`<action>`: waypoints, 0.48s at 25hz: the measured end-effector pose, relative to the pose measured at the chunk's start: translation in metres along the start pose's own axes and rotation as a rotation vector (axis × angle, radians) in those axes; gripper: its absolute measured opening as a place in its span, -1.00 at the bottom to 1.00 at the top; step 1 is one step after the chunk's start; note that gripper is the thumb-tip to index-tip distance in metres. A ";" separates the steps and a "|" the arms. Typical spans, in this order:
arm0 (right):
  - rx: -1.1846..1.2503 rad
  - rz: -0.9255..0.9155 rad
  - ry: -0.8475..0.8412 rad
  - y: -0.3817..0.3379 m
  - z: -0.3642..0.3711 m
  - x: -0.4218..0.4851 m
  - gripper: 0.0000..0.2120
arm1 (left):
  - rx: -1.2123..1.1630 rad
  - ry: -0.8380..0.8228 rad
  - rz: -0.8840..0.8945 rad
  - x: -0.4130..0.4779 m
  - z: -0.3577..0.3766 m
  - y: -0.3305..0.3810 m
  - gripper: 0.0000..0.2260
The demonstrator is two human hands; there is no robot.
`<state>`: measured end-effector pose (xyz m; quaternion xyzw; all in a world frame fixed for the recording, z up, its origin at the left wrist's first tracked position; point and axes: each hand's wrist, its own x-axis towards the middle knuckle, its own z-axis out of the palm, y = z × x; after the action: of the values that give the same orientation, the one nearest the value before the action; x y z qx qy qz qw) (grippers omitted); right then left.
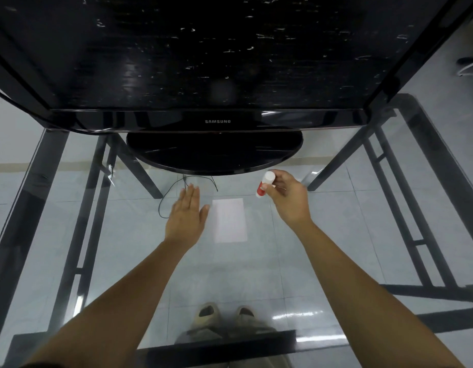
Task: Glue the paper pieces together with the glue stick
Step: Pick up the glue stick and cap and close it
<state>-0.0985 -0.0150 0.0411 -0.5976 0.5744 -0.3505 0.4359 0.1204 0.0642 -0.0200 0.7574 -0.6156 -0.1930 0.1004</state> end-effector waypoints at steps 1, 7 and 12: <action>-0.018 -0.023 -0.004 0.002 0.000 0.001 -0.78 | 0.035 0.004 -0.016 0.002 0.002 -0.006 -0.48; -0.021 -0.057 -0.031 0.013 0.003 0.002 -0.76 | 0.089 0.003 -0.080 0.007 0.013 -0.014 -0.46; -0.031 -0.040 -0.059 0.016 0.003 0.001 -0.75 | 0.115 -0.006 -0.091 0.007 0.016 -0.014 -0.46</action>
<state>-0.1015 -0.0151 0.0245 -0.6259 0.5546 -0.3322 0.4362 0.1275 0.0618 -0.0410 0.7884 -0.5911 -0.1638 0.0462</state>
